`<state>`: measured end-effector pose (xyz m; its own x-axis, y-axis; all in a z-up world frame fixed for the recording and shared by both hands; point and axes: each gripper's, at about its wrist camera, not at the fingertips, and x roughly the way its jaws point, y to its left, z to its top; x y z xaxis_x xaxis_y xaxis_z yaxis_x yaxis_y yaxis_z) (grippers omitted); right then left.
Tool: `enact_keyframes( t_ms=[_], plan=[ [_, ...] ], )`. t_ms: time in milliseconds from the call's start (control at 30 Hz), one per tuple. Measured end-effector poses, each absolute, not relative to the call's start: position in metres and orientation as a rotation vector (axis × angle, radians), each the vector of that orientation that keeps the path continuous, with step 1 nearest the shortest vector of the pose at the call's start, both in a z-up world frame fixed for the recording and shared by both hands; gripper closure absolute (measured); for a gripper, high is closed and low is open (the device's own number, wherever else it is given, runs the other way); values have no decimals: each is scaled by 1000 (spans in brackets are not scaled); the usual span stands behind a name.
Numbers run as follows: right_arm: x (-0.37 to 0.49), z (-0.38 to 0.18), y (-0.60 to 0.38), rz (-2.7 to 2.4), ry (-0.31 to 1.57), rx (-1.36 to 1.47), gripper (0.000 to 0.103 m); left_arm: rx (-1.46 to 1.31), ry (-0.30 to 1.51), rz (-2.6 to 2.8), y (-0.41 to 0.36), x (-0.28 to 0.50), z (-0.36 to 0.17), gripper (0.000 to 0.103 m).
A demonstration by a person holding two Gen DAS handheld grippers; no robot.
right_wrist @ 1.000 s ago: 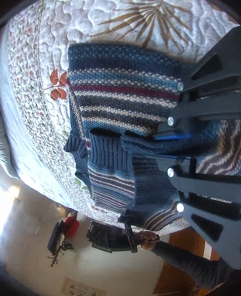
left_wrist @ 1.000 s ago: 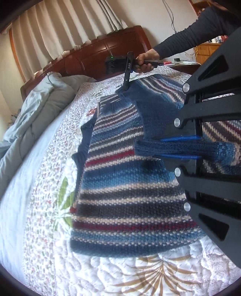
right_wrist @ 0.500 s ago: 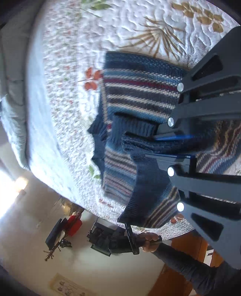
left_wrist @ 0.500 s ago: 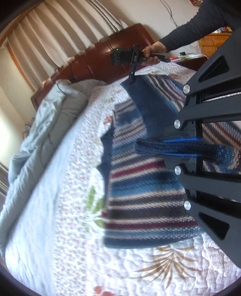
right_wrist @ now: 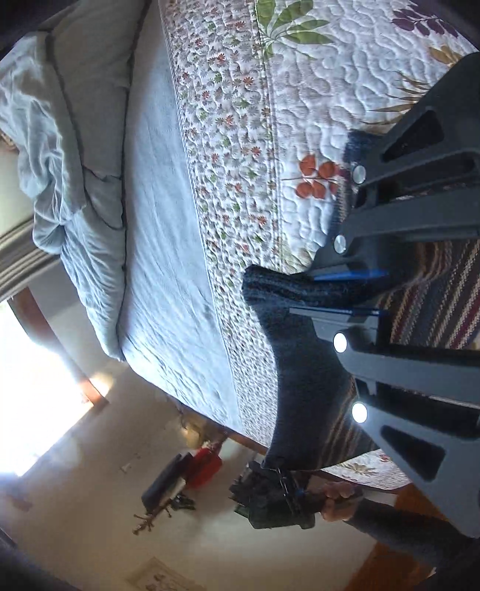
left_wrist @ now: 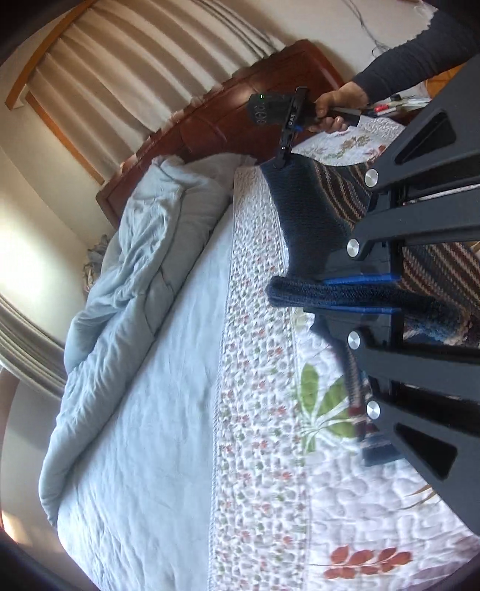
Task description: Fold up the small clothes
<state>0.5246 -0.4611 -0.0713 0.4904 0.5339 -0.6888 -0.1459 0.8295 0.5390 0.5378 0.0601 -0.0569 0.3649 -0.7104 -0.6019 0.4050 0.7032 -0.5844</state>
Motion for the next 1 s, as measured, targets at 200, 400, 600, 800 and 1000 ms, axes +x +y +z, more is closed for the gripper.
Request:
enact_keyframes(
  t_ms=[200, 400, 600, 800, 1000],
  plan=[
    [556, -118, -456, 368, 1042, 437, 93, -360, 1025, -692, 44, 582, -101, 95],
    [573, -159, -458, 318, 1104, 455, 93, -379, 1104, -634, 51, 600, -151, 95],
    [581, -187, -461, 269, 1154, 481, 93, -352, 1180, -574, 63, 601, -185, 95],
    [582, -202, -466, 150, 1183, 490, 46, -331, 1191, -491, 62, 602, -190, 85],
    [552, -167, -488, 171, 1099, 517, 53, -317, 1133, -395, 83, 590, -167, 52]
  ],
)
